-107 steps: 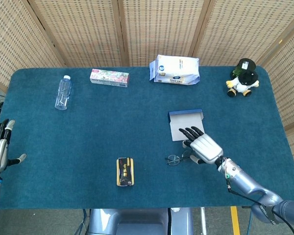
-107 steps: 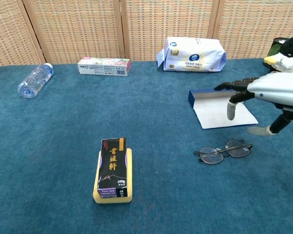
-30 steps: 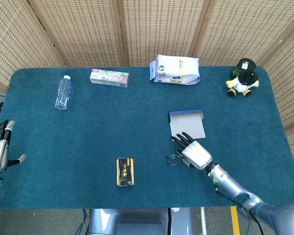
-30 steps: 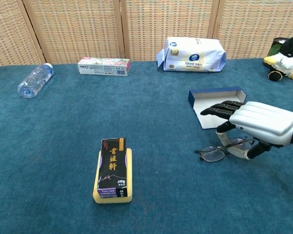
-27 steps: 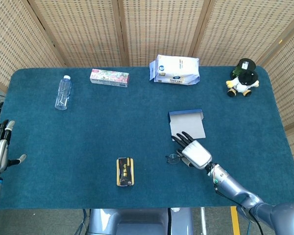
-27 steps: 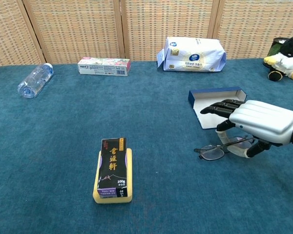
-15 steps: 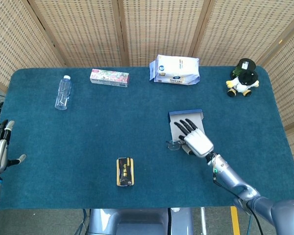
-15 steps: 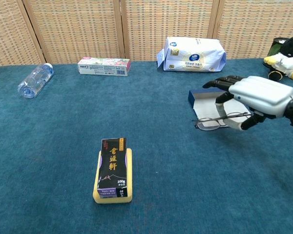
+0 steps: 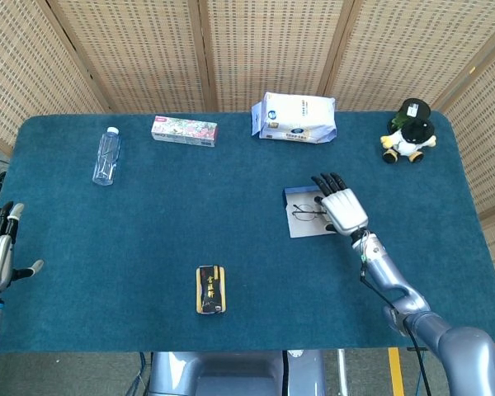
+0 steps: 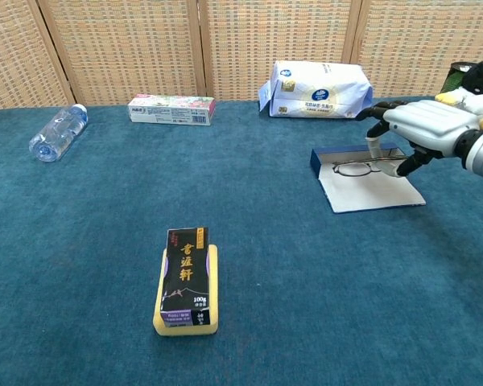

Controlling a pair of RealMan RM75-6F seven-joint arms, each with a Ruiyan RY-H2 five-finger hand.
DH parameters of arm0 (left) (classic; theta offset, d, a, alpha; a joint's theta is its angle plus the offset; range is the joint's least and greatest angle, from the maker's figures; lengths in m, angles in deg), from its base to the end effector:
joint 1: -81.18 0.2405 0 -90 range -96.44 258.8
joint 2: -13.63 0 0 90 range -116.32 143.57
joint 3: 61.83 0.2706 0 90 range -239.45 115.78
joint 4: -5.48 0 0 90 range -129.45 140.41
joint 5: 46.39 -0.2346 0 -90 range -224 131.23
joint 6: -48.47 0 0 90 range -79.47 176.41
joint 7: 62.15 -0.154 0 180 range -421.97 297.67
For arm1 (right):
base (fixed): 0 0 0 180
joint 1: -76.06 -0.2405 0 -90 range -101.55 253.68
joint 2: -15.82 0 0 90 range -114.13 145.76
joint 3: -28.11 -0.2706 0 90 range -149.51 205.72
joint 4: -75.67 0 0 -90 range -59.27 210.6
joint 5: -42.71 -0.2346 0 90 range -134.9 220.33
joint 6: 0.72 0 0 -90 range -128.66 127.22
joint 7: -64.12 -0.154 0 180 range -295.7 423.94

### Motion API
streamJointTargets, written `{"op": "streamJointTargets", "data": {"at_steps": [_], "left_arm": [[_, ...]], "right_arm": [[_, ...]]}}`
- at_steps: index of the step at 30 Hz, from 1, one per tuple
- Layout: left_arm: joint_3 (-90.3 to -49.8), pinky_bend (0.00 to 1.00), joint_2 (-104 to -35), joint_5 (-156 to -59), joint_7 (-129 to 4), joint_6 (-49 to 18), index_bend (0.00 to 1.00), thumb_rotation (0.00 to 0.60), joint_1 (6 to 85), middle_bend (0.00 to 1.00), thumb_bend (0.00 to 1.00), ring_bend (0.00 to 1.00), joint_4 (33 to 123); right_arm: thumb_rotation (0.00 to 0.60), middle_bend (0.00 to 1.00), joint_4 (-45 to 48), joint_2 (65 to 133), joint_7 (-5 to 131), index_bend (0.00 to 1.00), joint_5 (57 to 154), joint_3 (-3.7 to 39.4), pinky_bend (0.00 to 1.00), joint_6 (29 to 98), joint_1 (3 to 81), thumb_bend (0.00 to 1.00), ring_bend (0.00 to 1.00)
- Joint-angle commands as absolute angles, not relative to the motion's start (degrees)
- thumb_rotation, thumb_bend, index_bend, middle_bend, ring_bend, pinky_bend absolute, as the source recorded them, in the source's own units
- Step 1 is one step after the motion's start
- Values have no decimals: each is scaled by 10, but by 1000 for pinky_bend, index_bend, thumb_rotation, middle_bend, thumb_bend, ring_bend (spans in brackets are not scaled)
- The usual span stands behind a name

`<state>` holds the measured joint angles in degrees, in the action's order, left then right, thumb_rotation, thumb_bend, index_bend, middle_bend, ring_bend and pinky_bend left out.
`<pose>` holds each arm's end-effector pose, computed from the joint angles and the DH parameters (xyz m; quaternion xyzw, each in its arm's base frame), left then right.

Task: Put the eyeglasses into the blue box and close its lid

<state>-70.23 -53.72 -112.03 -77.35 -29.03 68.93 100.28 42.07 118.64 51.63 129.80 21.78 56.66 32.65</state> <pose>-0.3362 0.2523 0.1298 -0.5567 -0.4126 -0.3079 0.6520 -0.2553 -0.4446 -0.0301 0.7475 -0.2752 0.3683 0.4794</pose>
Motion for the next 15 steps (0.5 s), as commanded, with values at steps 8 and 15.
{"op": "streamJointTargets", "data": {"at_steps": [8, 15], "left_arm": [[-703, 0, -536, -1118, -772, -288, 0, 600, 688, 0, 0, 0, 1003], [-703, 0, -535, -1121, -769, -289, 0, 600, 690, 0, 0, 0, 1004]], "right_arm": [[600, 110, 521, 1243, 499, 628, 1293, 221, 60, 543, 304, 569, 0], [600, 110, 549, 1257, 498, 627, 1292, 224, 60, 531, 296, 569, 0]]}}
